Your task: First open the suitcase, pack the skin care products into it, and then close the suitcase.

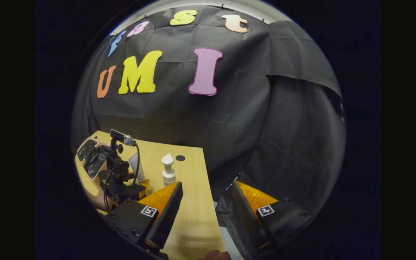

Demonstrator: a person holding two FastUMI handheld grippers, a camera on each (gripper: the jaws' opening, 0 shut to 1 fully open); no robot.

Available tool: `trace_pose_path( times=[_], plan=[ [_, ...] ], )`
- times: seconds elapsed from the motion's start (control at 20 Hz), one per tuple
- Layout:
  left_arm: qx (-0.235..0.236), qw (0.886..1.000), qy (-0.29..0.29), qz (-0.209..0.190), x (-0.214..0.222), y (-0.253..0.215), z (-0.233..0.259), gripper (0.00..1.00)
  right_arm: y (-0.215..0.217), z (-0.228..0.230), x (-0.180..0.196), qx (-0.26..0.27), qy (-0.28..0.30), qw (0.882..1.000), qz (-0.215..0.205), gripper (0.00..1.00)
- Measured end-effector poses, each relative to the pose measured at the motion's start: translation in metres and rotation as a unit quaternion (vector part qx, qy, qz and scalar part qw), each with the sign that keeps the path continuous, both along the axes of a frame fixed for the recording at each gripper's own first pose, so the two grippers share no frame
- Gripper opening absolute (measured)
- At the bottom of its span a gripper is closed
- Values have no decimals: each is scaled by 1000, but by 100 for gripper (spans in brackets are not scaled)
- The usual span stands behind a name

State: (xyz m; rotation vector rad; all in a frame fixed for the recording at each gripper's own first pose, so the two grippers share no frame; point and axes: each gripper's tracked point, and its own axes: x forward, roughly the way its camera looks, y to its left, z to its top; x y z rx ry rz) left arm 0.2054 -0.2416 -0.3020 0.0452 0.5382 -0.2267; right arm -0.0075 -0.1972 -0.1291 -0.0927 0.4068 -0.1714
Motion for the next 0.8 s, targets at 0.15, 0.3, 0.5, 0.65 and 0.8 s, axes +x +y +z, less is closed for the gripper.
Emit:
trace_pose_path(
  times=[0.15,0.3,0.5,0.65,0.8],
  plan=[
    [7,1000,13,-13,4,-3,-9,86,-1,2,3,3,-2,1000,-3,83],
    [7,1000,21,-22,5,-5,-10,62,0,-3,5,3,-4,1000,-2,81],
    [-15,999,18,-35,0,-3,6,45,7,-25,16,11,2,1000,20,82],
    [-26,999,-2,-42,-7,3,40,51,18,-52,26,18,17,998,50,82],
    [-37,999,-14,-32,-28,20,88,44,39,-87,50,42,25,995,90,82]
  ],
)
